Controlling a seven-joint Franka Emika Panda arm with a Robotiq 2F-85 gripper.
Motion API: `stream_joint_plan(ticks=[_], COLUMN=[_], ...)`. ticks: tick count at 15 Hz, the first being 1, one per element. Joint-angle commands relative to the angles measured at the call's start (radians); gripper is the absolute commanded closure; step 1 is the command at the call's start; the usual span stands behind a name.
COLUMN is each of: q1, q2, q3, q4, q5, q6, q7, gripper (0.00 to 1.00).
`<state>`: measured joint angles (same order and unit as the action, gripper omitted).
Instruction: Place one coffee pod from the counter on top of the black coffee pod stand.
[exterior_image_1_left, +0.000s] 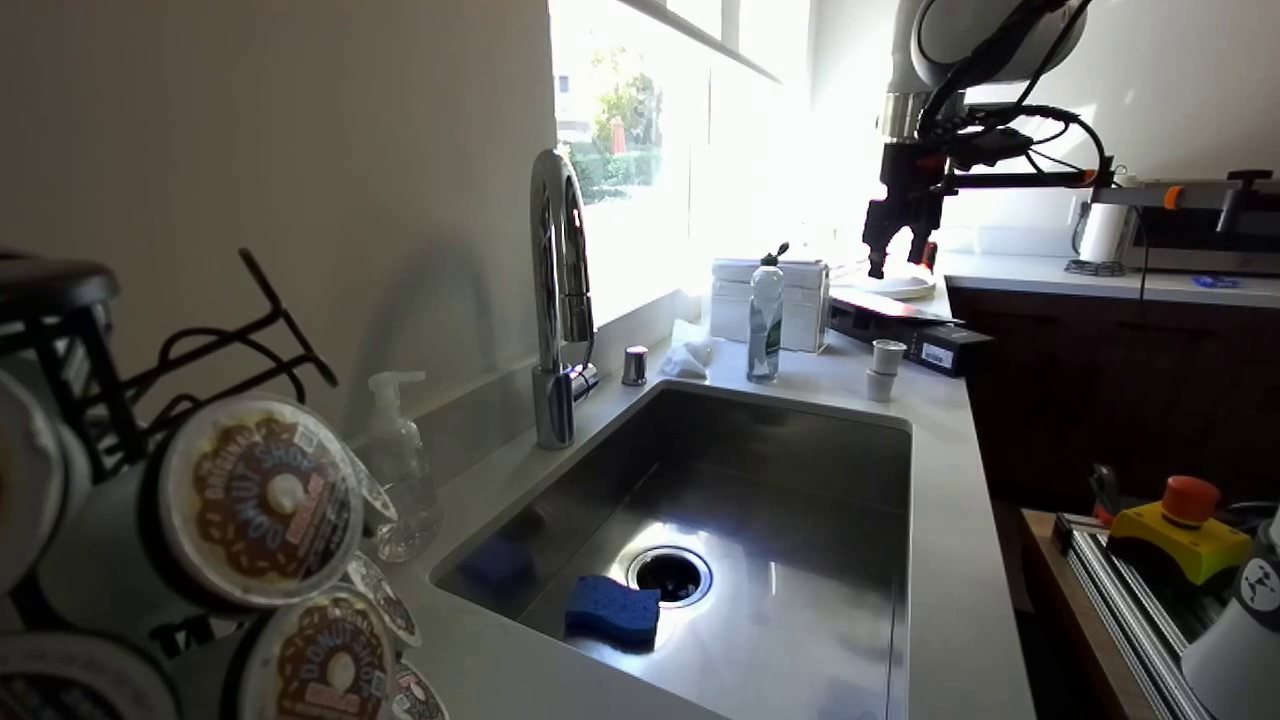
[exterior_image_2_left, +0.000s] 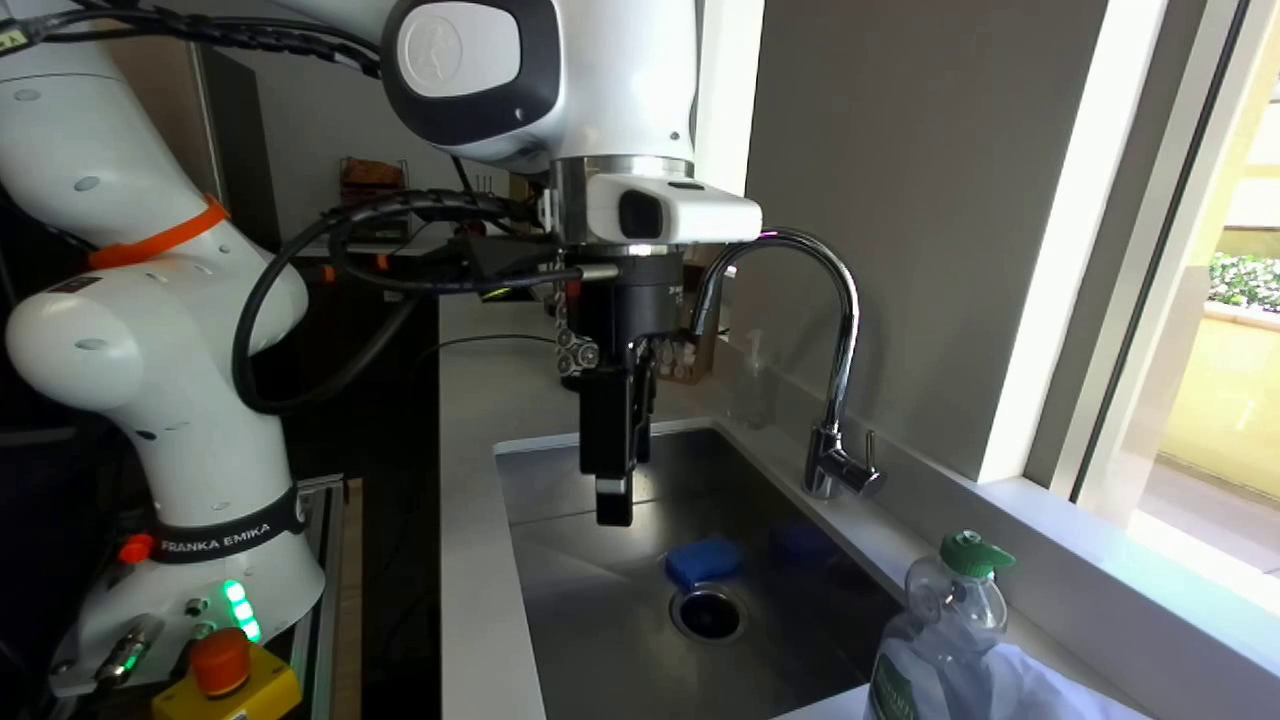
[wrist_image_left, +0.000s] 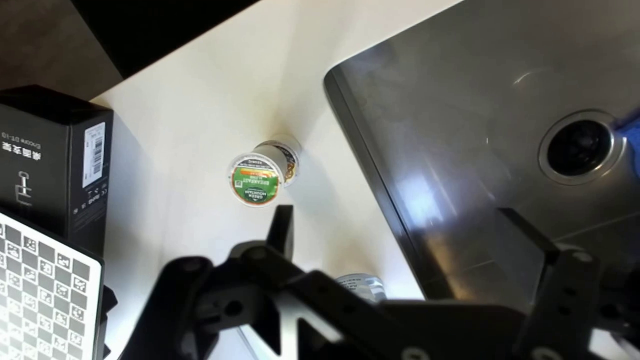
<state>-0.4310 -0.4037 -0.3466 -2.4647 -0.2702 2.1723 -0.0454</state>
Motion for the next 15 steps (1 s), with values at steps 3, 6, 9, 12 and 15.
stream_joint_plan(ticks=[3, 6, 9, 12, 15], q1=[0.003, 0.010, 0.021, 0.029, 0.029], q2=[0.034, 0.054, 0.077, 0.114, 0.151], q3=[-0.029, -0.073, -0.126, -0.173, -0.200], q4=[0.029, 0.029, 0.030, 0.038, 0.039], q5=[0.023, 0.038, 0.075, 0.116, 0.143], q6=[-0.015, 0.005, 0.020, 0.063, 0.115], q7=[-0.029, -0.121, -0.262, -0.392, -0.470], gripper=[0.00, 0.00, 0.00, 0.00, 0.00])
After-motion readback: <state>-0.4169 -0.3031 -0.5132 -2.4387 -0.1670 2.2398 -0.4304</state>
